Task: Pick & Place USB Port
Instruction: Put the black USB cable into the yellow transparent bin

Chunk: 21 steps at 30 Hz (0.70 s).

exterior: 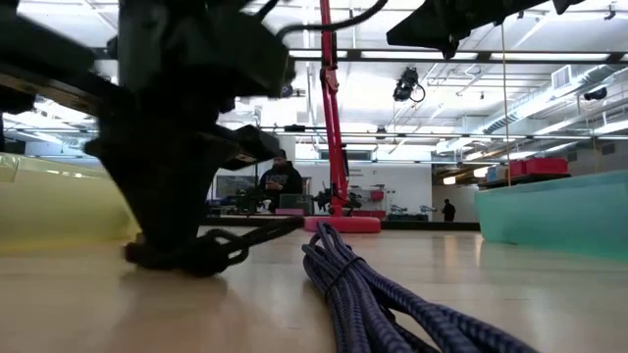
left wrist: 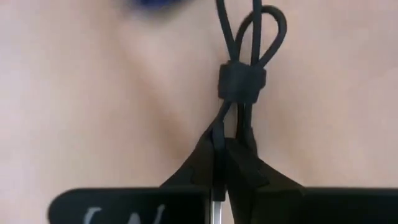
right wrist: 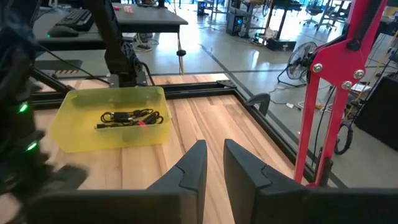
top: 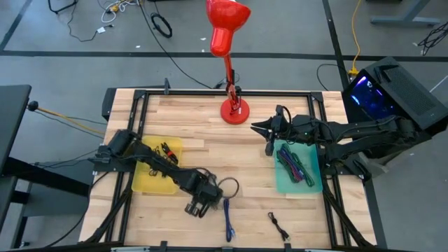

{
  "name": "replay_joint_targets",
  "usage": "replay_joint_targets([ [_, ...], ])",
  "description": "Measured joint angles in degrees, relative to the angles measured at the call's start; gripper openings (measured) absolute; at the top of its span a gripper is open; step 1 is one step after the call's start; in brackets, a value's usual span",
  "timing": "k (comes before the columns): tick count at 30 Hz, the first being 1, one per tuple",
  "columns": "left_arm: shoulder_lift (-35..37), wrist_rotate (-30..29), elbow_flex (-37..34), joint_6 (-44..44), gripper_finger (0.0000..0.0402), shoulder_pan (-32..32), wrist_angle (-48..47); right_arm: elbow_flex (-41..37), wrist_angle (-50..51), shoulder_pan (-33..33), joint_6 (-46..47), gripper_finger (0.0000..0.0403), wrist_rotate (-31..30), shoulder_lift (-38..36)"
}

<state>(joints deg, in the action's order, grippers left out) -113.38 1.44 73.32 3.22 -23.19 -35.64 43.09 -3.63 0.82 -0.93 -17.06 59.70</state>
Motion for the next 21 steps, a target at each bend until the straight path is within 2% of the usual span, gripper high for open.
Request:
replay_joint_targets([
  [4,4.16,-7.39,-0.23,-6.07,0.002,0.71,-6.79,0.0,0.3,0.0,-0.04,0.0055,0.0,0.0],
  [8,10.5,-15.33,0.02,-16.16,0.002,0.7,-17.36,-0.02,0.43,0.0,-0.04,0.0055,0.0,0.0],
  [15,21.69,-22.06,0.15,-37.72,0.002,-0.56,-29.06,-0.02,0.67,0.0,-0.42,0.0055,0.0,0.0],
  [21,28.1,-28.07,0.17,-61.4,0.002,-4.01,-49.49,-0.02,0.81,0.0,-1.03,0.0055,0.04,-0.02],
])
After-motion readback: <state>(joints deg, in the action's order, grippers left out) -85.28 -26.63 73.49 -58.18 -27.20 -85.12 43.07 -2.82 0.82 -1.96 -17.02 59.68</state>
